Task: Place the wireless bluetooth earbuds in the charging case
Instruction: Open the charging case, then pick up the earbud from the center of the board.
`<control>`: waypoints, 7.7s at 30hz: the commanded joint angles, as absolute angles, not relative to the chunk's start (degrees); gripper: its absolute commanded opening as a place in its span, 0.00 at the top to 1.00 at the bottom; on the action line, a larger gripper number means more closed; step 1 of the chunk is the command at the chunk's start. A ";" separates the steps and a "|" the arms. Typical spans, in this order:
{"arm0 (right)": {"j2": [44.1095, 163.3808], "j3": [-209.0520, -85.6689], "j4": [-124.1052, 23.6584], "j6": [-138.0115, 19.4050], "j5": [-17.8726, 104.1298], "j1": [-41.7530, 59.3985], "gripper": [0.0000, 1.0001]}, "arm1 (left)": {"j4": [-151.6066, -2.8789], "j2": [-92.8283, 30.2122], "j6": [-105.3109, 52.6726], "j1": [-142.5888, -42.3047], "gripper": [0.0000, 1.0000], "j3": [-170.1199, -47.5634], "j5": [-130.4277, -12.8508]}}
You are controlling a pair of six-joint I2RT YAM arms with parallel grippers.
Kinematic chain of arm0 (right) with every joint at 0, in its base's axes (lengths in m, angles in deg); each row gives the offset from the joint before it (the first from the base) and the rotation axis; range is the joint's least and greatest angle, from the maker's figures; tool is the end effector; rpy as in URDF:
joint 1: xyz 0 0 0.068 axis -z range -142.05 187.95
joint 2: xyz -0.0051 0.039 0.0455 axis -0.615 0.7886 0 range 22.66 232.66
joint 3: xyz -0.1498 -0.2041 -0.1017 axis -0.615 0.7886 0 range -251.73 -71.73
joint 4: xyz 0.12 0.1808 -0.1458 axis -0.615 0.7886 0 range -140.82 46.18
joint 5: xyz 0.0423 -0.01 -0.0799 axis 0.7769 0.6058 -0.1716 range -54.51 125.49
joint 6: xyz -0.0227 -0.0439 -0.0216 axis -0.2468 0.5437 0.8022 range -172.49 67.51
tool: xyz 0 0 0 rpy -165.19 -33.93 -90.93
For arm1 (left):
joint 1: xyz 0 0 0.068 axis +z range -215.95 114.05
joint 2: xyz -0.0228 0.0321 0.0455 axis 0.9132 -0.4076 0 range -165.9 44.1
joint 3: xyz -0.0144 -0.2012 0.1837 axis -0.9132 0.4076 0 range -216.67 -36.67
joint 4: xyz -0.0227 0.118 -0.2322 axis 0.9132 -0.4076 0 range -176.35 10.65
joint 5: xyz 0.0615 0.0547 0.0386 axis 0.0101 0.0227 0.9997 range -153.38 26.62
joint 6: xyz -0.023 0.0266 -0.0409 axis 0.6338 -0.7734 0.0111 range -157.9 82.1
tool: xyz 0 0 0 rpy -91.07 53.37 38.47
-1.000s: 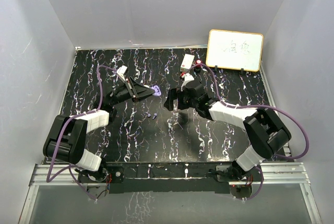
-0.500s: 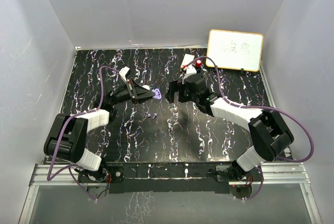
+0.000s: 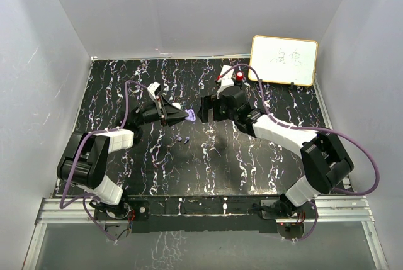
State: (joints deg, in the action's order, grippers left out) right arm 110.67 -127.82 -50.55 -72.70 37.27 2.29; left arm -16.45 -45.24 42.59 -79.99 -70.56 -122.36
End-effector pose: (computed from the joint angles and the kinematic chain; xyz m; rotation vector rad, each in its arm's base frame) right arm 0.2783 0.2010 0.2403 -0.3135 2.1708 0.5975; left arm 0.2807 -0.1016 0.2216 -0.0142 1.9038 -1.9537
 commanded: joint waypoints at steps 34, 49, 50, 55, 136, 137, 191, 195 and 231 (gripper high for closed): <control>108.94 -129.10 -44.84 -73.55 26.11 -0.87 0.02 | -12.96 -46.43 42.48 -74.26 1.00 -70.24 -126.48; 117.07 -131.97 -43.83 -73.01 35.83 -5.89 0.07 | -13.14 -40.71 40.18 -65.94 1.00 -61.74 -132.47; 117.98 -132.43 -43.54 -73.59 35.86 -6.31 0.09 | -13.35 -40.30 40.16 -65.38 1.00 -61.46 -132.85; 121.99 -135.82 -40.44 -75.33 33.49 -8.97 0.13 | -15.21 -38.15 39.31 -62.47 1.00 -60.61 -134.49; 128.71 -141.65 -38.19 -66.97 25.39 -15.71 0.27 | -20.25 -34.56 36.46 -58.92 1.00 -59.27 -135.72; 129.02 -141.79 -38.36 -66.72 25.45 -15.68 0.28 | -20.21 -34.56 36.46 -58.92 1.00 -59.26 -135.79; 134.56 -143.18 -42.18 -64.44 30.08 -13.04 0.74 | -22.40 -33.05 36.19 -57.34 1.00 -60.30 -136.24; 134.58 -143.26 -41.82 -64.28 30.19 -13.00 0.78 | -22.42 -33.22 36.15 -57.31 1.00 -60.31 -136.15; 111.73 -106.44 -127.45 -64.77 59.96 3.52 1.00 | 22.57 -53.04 66.75 -69.50 1.00 -61.08 -126.58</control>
State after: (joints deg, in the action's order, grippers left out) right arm 113.21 -109.37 -103.42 -66.03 55.32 3.21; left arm 3.28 -54.77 63.79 -67.84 -59.15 -128.87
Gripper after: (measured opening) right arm 0.183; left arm 0.239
